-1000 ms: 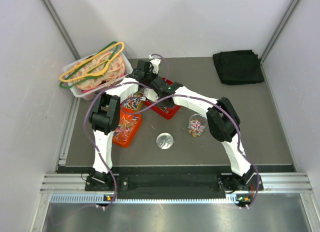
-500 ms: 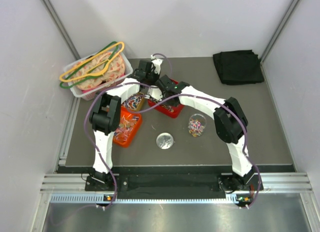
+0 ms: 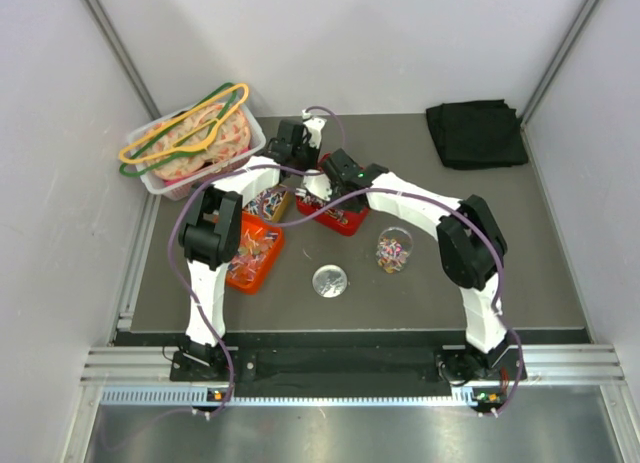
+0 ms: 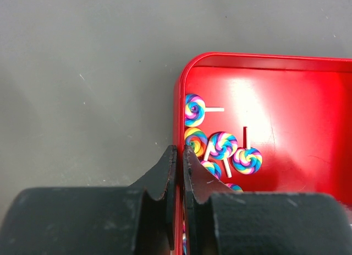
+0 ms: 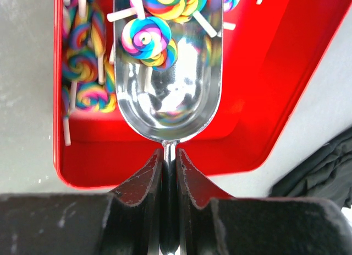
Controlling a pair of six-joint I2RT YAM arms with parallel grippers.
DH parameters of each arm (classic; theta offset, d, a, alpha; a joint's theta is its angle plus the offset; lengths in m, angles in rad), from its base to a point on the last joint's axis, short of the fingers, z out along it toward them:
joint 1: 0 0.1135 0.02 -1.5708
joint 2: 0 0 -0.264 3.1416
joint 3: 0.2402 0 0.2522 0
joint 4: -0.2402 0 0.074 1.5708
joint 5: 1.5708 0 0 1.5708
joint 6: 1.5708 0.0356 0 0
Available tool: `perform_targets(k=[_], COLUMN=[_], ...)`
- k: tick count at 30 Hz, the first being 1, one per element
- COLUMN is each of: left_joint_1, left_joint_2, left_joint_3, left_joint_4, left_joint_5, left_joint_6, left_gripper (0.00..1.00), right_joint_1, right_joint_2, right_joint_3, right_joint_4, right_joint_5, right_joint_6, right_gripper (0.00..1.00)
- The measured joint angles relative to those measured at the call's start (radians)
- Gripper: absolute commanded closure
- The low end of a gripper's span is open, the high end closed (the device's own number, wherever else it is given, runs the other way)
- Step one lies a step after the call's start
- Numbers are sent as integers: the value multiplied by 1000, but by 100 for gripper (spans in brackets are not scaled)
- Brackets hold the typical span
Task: Pack the candies
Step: Scoop the fake candies from the storage box.
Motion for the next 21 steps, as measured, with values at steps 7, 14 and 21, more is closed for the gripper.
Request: perform_targets(k=[7,14,21], left_joint_1=[0,0,0], left_joint_2=[-3,-4,-4], left_joint_3=[-4,-5,-6], left_joint_4=[0,2,1], left_joint_5=[2,3,10], left_joint_6=[0,0,-3], left_gripper=[100,100,100], right_joint_1=[-28,-55,-63], right_joint_2=[-66,-113,-169], right_joint_3=[-89,-165,-230], right_joint_4=[32,97,142], right_joint_5=[-34,-73,-107], right_joint_6=[5,33,51], right_gripper=[100,100,100])
